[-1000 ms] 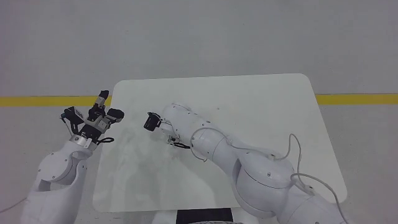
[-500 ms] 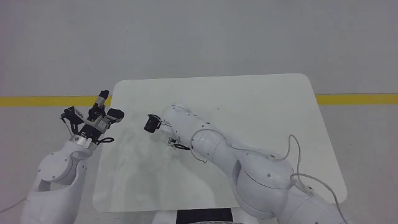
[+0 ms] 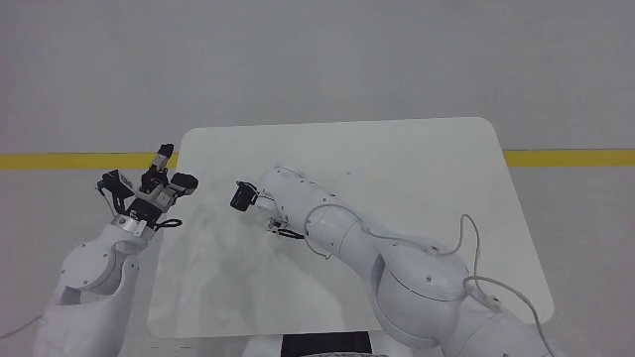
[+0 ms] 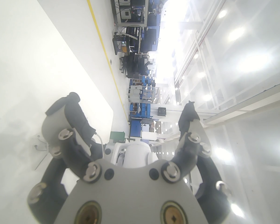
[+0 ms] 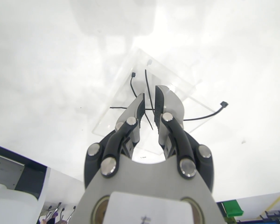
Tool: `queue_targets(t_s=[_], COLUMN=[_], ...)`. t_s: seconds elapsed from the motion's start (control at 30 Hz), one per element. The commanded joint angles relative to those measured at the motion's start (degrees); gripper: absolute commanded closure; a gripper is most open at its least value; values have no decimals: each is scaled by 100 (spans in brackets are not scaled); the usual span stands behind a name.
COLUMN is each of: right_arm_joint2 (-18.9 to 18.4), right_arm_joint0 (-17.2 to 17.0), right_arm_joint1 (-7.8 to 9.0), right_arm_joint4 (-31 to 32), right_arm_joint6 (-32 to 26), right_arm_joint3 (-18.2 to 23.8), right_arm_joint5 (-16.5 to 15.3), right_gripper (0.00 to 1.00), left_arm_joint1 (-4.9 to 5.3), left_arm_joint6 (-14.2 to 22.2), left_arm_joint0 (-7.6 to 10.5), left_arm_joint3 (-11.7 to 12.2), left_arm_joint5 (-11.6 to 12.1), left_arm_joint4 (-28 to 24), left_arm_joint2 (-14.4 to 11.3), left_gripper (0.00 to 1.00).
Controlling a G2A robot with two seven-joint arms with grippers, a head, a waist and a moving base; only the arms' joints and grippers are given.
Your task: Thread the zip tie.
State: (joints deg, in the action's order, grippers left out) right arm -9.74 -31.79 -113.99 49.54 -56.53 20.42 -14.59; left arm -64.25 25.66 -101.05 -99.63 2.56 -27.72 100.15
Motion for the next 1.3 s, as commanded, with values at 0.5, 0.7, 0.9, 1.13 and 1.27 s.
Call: queue_targets(t_s=[0.5, 0.7, 0.9, 1.13, 1.27], right_arm_joint2=[0, 0, 0, 0, 0], right_arm_joint0=[-22, -8, 2, 77, 149], right_arm_joint1=[-3, -9, -12, -12, -14], right_arm_joint4=[-67, -115, -98, -98, -114], right_arm_joint6=[-136, -185, -223, -282, -348], right_arm_joint3=[-33, -51, -29, 19, 56], right_arm_joint5=[-135, -160, -90, 30, 47], right_gripper=[87, 100, 100, 100, 100], left_arm_joint1=[0, 0, 0, 0, 0], left_arm_joint6=[2, 2, 2, 2, 2], left_arm_joint0=[0, 0, 0, 0, 0], left_arm_joint3=[0, 0, 0, 0, 0], left_arm_joint5=[0, 0, 0, 0, 0], left_arm_joint4=[0, 0, 0, 0, 0], left_arm_joint2=[0, 0, 0, 0, 0], left_gripper=[0, 0, 0, 0, 0])
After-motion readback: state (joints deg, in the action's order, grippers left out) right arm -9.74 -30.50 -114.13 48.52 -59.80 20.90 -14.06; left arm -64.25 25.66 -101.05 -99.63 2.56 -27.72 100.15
